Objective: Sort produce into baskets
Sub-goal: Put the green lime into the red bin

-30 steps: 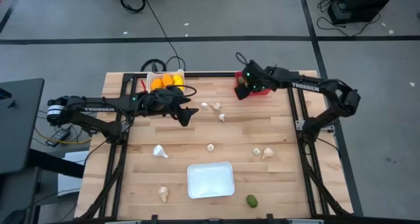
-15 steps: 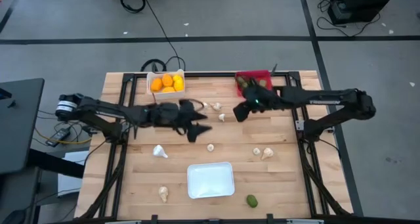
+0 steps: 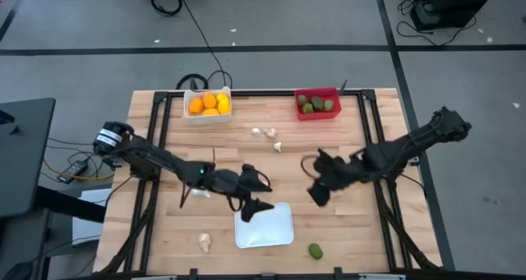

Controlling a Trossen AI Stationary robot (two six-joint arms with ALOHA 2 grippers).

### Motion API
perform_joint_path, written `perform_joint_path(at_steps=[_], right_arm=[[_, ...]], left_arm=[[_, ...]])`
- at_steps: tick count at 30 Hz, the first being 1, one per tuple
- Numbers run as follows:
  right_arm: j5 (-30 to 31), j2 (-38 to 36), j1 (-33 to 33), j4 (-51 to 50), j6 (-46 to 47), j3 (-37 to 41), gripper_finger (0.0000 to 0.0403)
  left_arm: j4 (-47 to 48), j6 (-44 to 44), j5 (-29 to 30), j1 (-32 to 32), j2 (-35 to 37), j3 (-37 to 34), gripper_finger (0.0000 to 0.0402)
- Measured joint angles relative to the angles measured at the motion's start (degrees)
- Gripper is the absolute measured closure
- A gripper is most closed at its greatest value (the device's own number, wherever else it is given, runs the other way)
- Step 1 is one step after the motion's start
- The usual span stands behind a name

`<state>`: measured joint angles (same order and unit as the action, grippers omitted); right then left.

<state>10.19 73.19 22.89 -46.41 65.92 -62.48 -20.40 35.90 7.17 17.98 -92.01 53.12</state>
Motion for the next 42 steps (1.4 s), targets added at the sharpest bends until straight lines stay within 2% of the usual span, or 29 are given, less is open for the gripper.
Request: perform_joint_path(at_steps=[7,11,13,15,18,20,26,32,42], right_arm=[[-3.04,0.76,8.57,-5.28,5.41,0.0,0.0157],[-3.83,0.78,13.56,-7.03,8.13,0.0,0.0157],[-3.78,0.76,15.93,-7.66,9.49,0.0,0.0157],[-3.47,0.78,17.88,-8.35,10.49,0.0,0.0157],[-4.44,0.78,20.52,-8.16,10.48,0.0,0.0157],[-5.61,0.78,22.3,-8.21,10.38,0.0,0.0157],[-5.62,0.78,26.88,-9.29,10.27,0.0,0.0157],[-4.41,0.78,28.84,-9.52,11.05,0.0,0.0157],[-4.23,0.77,30.64,-10.03,12.6,0.0,0.0157]], left_arm=[[3.15,-0.78,8.92,2.51,-7.32,9.37,0.0063],[6.38,-1.95,11.17,2.65,-12.3,15.94,0.0063],[8.97,-5.43,10.45,2.84,-15.12,19.26,0.0063],[10.18,-13.1,7.99,3.26,-17.59,22.08,0.0063],[9.03,-22.57,6.52,4.51,-20.98,25.87,0.0063],[8.79,-25.79,6.32,5.28,-22.83,28.43,0.0063],[8.44,-27.11,3.66,6.59,-28.72,36.58,0.0063],[9.65,-32.56,2.07,7.21,-35.34,43.9,0.0063],[22.57,-37.86,-0.68,6.82,-44.19,56.32,0.0063]])
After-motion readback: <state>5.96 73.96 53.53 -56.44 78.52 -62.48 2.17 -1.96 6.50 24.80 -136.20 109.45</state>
